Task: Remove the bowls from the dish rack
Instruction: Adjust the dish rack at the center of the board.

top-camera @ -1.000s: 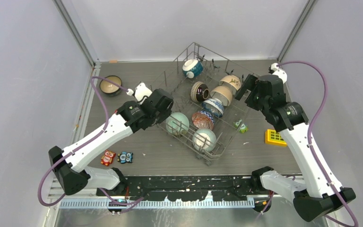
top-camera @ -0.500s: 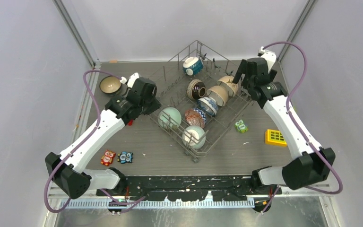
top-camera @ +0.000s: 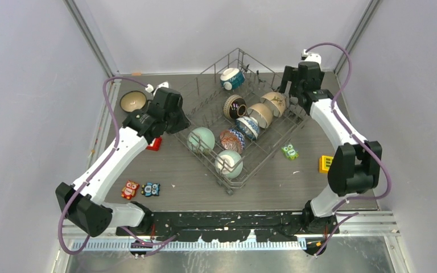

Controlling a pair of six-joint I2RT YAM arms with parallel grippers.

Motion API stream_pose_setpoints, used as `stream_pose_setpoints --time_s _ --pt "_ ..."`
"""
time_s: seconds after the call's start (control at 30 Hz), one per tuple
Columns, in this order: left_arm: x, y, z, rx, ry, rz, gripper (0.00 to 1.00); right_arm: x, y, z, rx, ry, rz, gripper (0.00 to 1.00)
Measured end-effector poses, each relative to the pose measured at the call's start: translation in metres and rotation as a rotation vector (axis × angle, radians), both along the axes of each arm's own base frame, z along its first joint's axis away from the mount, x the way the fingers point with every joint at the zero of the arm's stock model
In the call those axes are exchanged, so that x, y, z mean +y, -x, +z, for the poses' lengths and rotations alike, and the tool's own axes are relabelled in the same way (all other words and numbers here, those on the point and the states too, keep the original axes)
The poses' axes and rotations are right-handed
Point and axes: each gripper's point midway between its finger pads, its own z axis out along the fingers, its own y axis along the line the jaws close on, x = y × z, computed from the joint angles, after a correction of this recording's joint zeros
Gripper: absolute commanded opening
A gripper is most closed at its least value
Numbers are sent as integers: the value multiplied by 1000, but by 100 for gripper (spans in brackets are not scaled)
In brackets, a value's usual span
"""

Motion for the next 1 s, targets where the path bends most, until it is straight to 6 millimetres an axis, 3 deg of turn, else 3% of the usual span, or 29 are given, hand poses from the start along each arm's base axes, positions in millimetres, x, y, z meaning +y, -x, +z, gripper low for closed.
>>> stream_pose_setpoints --time_s 0.1,0.17,0.3,0.43,0.5,0.7,1.0 --pt "0 0 0 2 -16 -19 0 6 -21 -11 10 16 49 95" --pt "1 0 1 3 -33 -34 0 7 -31 -29 39 30 67 94" --pt "3 0 1 0 -56 -53 0 0 -42 -46 54 77 52 90" --pt "5 0 0 -5 -74 -66 0 -11 -44 -54 70 118 18 63" --pt "6 -1 1 -6 -82 -69 0 -16 -43 -54 71 126 2 49" --pt "10 -10 1 -3 -127 -82 0 -21 -40 -53 78 169 31 32" --pt "24 -38 2 -5 -265 -102 0 -30 2 -53 112 149 -27 25"
